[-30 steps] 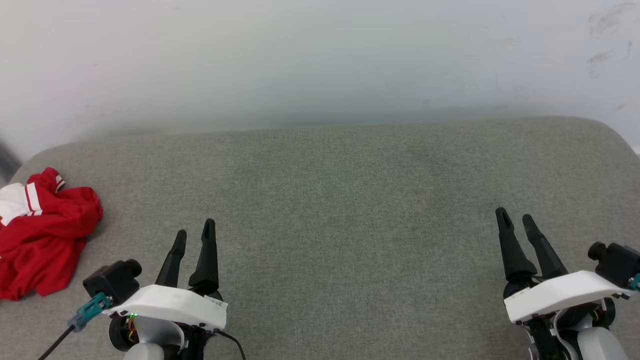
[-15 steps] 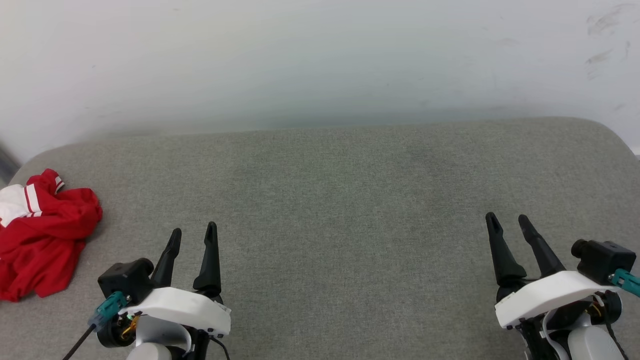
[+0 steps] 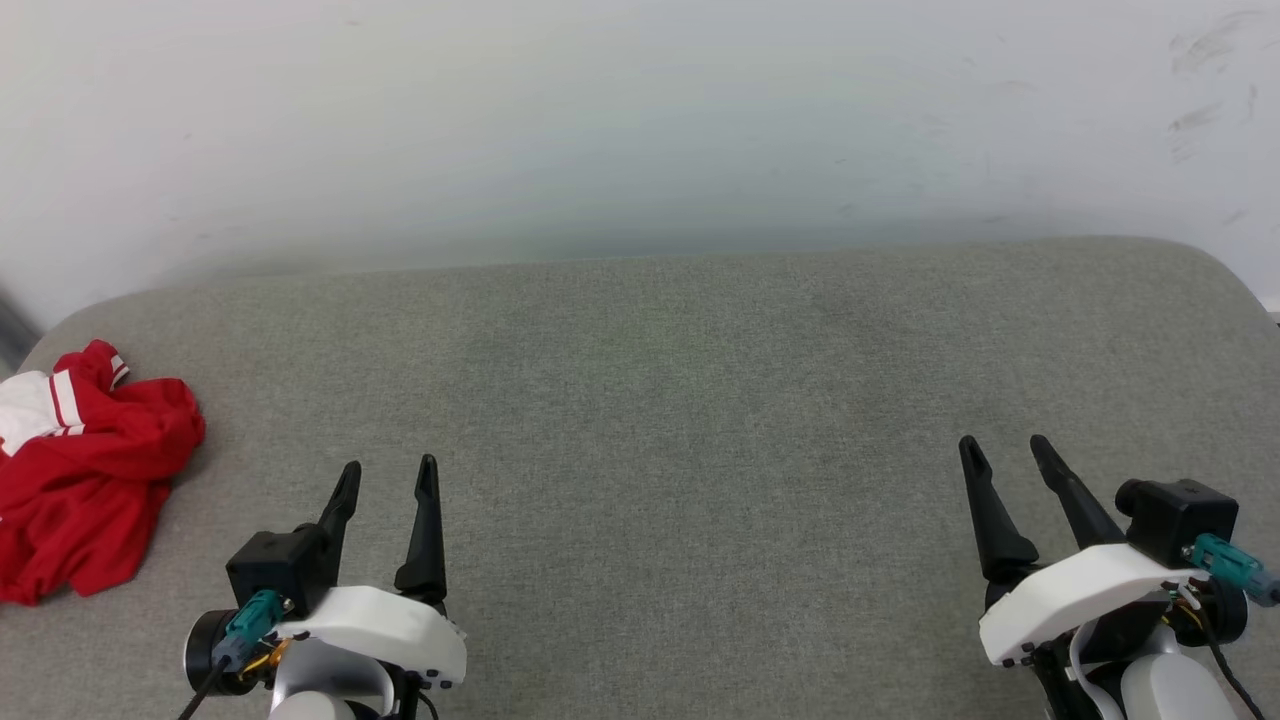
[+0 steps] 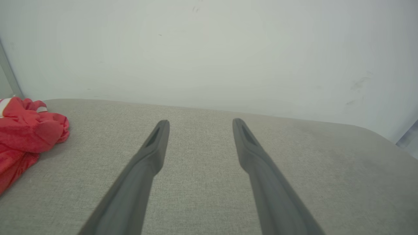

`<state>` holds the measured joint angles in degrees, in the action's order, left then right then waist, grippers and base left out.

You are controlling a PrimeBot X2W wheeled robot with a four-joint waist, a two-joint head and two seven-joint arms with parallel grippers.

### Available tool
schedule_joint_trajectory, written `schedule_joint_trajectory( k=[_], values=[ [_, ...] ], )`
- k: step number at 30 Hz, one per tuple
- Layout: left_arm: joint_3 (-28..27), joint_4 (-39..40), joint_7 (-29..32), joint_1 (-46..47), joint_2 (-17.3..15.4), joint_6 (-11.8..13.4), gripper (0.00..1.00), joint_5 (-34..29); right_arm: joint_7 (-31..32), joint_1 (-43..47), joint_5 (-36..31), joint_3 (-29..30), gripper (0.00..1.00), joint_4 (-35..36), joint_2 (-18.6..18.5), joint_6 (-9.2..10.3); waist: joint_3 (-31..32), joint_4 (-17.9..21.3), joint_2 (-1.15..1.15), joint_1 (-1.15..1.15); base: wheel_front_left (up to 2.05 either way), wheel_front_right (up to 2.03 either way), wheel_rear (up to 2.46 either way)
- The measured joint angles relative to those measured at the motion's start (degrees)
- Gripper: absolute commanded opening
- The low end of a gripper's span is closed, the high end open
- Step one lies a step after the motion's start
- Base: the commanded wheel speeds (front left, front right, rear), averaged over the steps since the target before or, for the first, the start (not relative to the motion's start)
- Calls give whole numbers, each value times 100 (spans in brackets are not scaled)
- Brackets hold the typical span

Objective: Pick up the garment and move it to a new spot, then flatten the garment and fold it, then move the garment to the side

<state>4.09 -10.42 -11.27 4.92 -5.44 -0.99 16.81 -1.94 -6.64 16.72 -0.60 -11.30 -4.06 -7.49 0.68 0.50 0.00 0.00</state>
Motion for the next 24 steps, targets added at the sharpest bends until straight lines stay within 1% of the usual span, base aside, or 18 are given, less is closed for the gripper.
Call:
schedule_joint_trajectory(
  k=[17,24],
  values=[
    [67,-151,-191,6,34,4,100,-581,-4,-10,-647,11,100,-20,55,0,27,3,0,0,0,0,0],
    [11,-183,-264,7,80,-24,100,-686,-16,-25,-871,21,100,-27,74,0,31,-5,0,0,0,0,0]
  ],
)
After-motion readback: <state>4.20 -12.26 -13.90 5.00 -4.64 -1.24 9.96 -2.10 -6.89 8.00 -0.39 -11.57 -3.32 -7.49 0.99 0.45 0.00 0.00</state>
